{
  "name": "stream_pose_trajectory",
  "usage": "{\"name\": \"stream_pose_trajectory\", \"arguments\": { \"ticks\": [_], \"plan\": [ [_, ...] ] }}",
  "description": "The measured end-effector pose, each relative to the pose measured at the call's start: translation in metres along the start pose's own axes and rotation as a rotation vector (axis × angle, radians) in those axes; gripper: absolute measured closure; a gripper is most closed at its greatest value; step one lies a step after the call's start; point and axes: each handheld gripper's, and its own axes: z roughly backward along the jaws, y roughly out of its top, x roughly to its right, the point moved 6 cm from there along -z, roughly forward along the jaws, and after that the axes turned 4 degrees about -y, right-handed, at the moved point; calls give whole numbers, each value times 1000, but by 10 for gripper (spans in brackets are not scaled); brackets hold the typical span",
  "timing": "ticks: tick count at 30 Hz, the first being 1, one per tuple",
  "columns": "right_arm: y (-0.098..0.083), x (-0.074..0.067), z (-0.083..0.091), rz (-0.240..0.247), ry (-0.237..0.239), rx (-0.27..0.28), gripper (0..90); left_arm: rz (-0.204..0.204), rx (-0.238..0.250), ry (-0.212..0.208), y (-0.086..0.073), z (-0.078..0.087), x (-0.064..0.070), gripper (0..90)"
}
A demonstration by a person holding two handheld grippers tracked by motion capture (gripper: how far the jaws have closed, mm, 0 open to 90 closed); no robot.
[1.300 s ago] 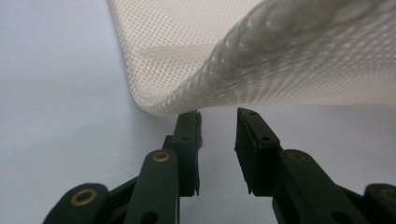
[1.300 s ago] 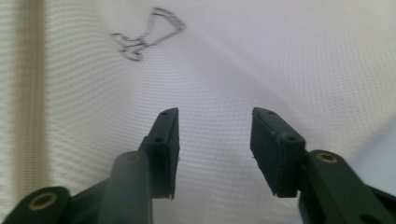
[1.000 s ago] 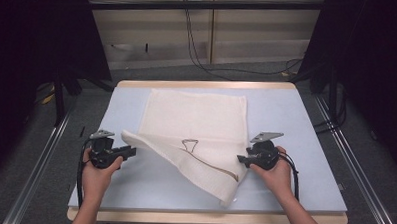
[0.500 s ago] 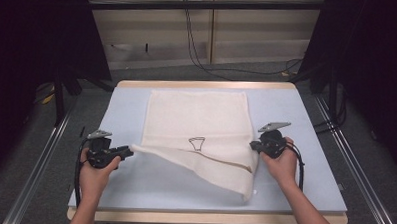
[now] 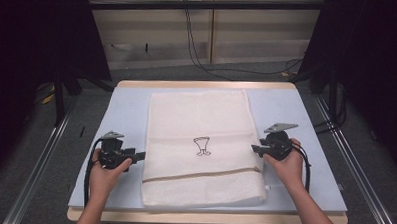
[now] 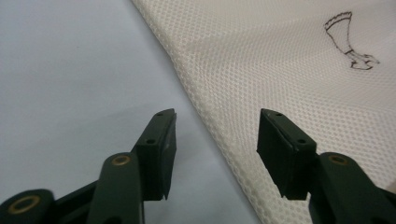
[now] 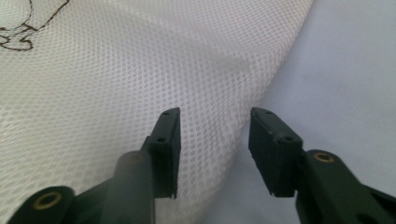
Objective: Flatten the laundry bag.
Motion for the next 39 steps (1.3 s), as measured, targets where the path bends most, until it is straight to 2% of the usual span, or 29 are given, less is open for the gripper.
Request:
{"name": "stream_pose_trajectory", "arguments": {
  "ticks": [1, 4, 6, 7, 9, 10, 11, 13, 18, 20, 21, 23, 28, 31, 32, 33, 36, 38, 39],
  "plan": [
    [0, 0, 0, 0, 0, 0, 522, 0, 0, 0, 0, 0, 0, 444],
    [-5, -2, 7, -12, 12, 17, 440, -4, -27, 16, -4, -7, 3, 431],
    [-9, -3, 12, -20, 30, 24, 378, -9, -46, 11, -6, -9, 5, 425],
    [-12, -3, 15, -29, 38, 27, 372, 1, -41, 8, -6, -10, 7, 425],
    [-14, -3, 21, -46, 57, 32, 365, -8, -54, 8, -7, -12, 9, 427],
    [-14, -3, 22, -40, 57, 46, 361, 2, -44, 7, -7, -14, 11, 427],
    [-15, -3, 24, -49, 57, 44, 361, -6, -64, 0, -7, -14, 12, 429],
    [-17, -3, 26, -47, 61, 50, 362, 8, -60, -3, -7, -16, 15, 432],
    [-21, -7, 25, -45, 71, 38, 366, -10, -63, 4, -7, -18, 15, 444],
    [-20, -7, 25, -57, 74, 43, 365, 2, -60, 23, -8, -18, 15, 495],
    [-20, -6, 25, -58, 75, 45, 365, 11, -58, 20, -8, -18, 16, 531],
    [-20, -6, 24, -59, 76, 37, 366, 37, -48, 16, -9, -18, 18, 548],
    [-23, -7, 20, -58, 85, 13, 402, 18, -65, 47, -10, -19, 21, 629],
    [-23, -8, 19, -63, 85, 13, 411, -14, -83, 69, -9, -20, 23, 739],
    [-23, -7, 19, -63, 86, 13, 411, -25, -102, 52, -9, -21, 24, 808],
    [-24, -8, 19, -65, 86, 9, 414, -22, -99, 59, -8, -22, 25, 844],
    [-23, -8, 19, -58, 83, 15, 417, -19, -117, 55, -6, -23, 25, 869],
    [-24, -8, 21, -53, 85, 17, 419, 8, -107, 44, -4, -23, 24, 879],
    [-24, -8, 21, -53, 85, 17, 419, -6, -105, 48, -2, -23, 22, 879]
  ]
}}
